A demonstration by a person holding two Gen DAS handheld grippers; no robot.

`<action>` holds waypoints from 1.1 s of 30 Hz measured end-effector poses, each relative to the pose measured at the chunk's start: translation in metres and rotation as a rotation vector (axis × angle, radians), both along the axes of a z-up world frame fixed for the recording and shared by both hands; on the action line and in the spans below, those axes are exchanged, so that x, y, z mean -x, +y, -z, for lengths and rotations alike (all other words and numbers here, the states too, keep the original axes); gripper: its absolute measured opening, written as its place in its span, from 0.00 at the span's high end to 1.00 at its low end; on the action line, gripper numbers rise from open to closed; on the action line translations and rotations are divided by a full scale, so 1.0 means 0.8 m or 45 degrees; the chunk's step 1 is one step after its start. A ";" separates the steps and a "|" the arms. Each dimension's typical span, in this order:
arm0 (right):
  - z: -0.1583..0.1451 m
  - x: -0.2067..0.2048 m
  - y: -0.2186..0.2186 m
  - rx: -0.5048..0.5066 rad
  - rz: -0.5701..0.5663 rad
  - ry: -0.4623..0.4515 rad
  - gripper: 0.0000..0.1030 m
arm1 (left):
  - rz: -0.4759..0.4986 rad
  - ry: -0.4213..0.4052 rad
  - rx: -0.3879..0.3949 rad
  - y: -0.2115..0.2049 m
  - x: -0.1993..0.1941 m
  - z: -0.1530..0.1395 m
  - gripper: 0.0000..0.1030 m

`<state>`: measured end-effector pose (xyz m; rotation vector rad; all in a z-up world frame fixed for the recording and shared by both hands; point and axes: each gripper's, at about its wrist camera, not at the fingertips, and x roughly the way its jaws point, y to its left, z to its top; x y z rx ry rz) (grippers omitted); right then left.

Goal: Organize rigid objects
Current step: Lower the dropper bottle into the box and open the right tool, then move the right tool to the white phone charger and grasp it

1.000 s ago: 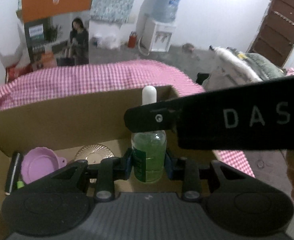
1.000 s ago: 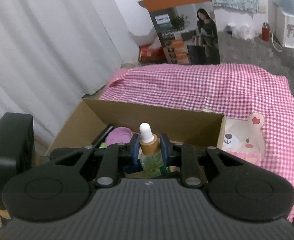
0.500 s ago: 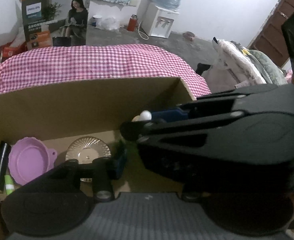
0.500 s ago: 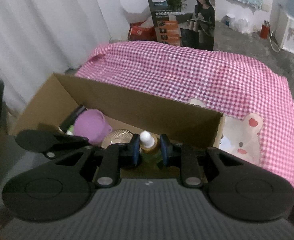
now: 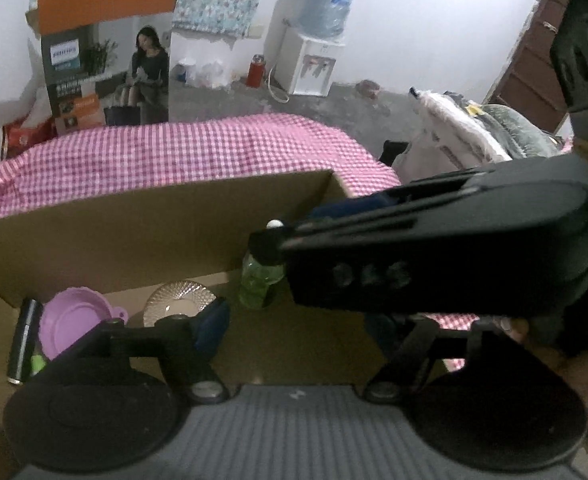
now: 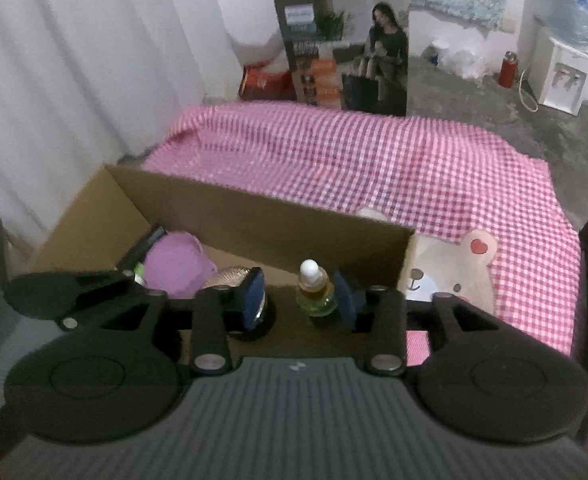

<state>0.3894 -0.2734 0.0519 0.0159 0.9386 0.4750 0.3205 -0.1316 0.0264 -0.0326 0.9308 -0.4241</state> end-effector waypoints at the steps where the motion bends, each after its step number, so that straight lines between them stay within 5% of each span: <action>1: -0.009 0.007 -0.005 -0.021 0.014 -0.020 0.51 | 0.007 -0.017 0.000 0.001 0.005 -0.004 0.24; 12: -0.104 0.154 -0.027 -0.133 0.087 -0.375 0.01 | 0.093 -0.323 -0.010 0.030 0.137 -0.059 0.09; 18: -0.132 0.228 -0.015 -0.091 0.083 -0.508 0.01 | 0.145 -0.395 -0.011 0.058 0.213 -0.061 0.02; 27: -0.123 0.312 0.035 0.205 0.046 -0.655 0.01 | 0.120 -0.338 -0.005 0.119 0.287 -0.019 0.01; 33: -0.096 0.346 0.042 0.165 0.022 -0.641 0.01 | 0.073 -0.311 -0.071 0.142 0.307 0.013 0.01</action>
